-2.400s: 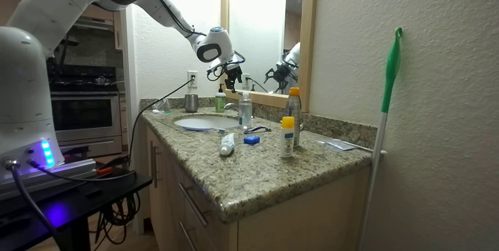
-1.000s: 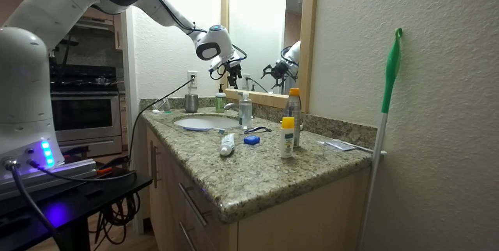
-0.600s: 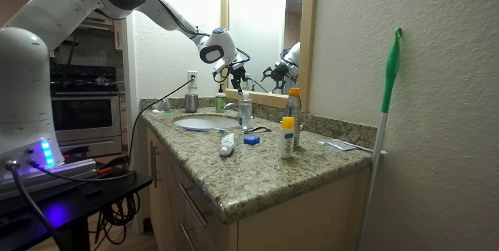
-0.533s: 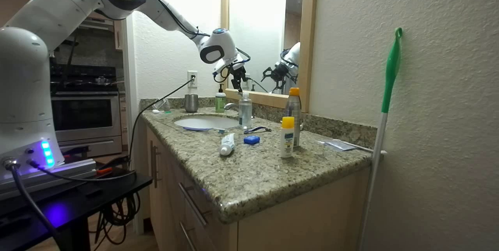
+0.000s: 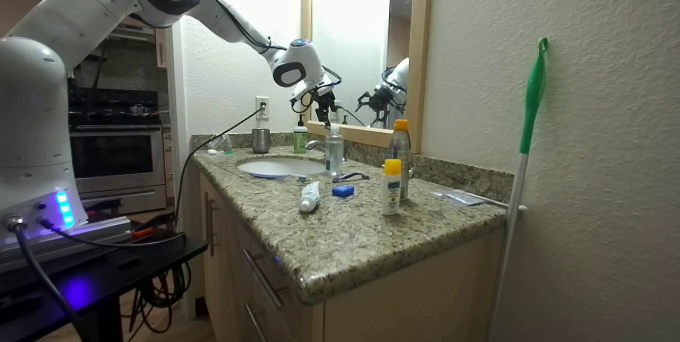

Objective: Open the tap,wet the toothbrush then close the tap

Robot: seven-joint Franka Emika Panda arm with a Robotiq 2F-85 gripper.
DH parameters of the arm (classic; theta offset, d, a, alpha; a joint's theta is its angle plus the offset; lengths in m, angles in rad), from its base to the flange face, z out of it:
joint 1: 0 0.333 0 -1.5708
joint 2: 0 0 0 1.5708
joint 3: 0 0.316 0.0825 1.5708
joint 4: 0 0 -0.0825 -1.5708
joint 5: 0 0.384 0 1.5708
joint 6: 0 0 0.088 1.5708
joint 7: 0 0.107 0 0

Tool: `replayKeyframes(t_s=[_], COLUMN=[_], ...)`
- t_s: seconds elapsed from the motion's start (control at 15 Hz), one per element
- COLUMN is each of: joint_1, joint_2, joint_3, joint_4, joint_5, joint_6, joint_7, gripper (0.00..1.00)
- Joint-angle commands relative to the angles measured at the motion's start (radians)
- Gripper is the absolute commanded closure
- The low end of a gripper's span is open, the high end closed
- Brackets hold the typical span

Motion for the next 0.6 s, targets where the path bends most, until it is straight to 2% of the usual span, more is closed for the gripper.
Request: replayKeyframes(t_s=[0.0, 0.2, 0.53], joint_1=[-0.017, -0.044, -0.079], joint_2=[0.030, 0.026, 0.033], joint_3=[0.022, 0.058, 0.076], joint_4=[0.029, 0.042, 0.078], joint_5=[0.003, 0.026, 0.045], joint_6=[-0.063, -0.103, -0.291], joint_7=[-0.025, -0.096, -0.119], gripper=[0.00, 0.00, 0.00])
